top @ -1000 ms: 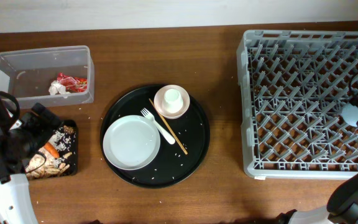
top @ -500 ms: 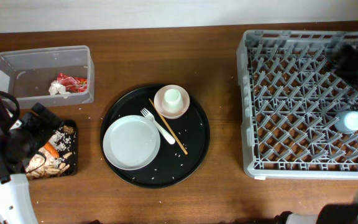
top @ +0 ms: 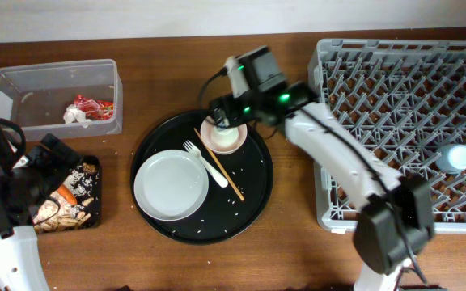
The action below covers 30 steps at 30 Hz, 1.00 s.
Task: Sort waste into correct bins and load items into the dishwasher rack
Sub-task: 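Reach the right gripper back to the white cup in the pink bowl, then lift the white cup and place it upside down in the rack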
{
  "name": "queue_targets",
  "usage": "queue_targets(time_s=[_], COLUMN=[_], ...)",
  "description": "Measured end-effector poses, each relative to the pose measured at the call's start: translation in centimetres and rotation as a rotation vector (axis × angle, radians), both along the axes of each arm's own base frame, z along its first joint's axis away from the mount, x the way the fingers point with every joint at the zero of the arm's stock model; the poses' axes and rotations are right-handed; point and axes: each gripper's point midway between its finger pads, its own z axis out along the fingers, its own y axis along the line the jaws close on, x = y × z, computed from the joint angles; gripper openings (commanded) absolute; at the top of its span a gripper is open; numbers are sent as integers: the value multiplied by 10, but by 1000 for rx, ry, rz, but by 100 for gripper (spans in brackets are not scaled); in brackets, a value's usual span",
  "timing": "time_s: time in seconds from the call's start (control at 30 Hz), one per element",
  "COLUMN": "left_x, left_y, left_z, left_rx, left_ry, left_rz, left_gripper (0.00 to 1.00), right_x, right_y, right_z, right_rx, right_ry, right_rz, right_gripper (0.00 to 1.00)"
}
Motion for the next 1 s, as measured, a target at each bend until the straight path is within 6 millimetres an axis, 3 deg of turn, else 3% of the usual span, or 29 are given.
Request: queue_targets(time_s=[0.07,0.17,0.3,0.4,0.53,0.6,0.7,1.0], left_x=[0,0,0,0,0,0,0,0], left_y=[0,0,0,0,0,0,0,0], left_z=[0,0,0,0,0,0,0,0], left_rx=[-1,-1,-1,-1,-1,-1,-1,-1], left_ry=[1,1,1,1,1,1,1,2], left_rz=[0,0,0,0,0,0,0,0], left_gripper=[99,99,99,99,99,99,99,99], right_x=[-3,-4,0,4,4,4,4,1], right_y=[16,26,17,12,10,9,9,2], right_z=[-33,-62,-89,-90,-97,-103,-104,-96], right_rx=[-76,-141,-203,-228,-245,-252,-252,-264], right_ry=[14,21,42,30,38,47,50,77], right_rz=[9,8,-41,-66,-73,-72,-75,-94], right_gripper=[97,97,97,88,84,73,65,57])
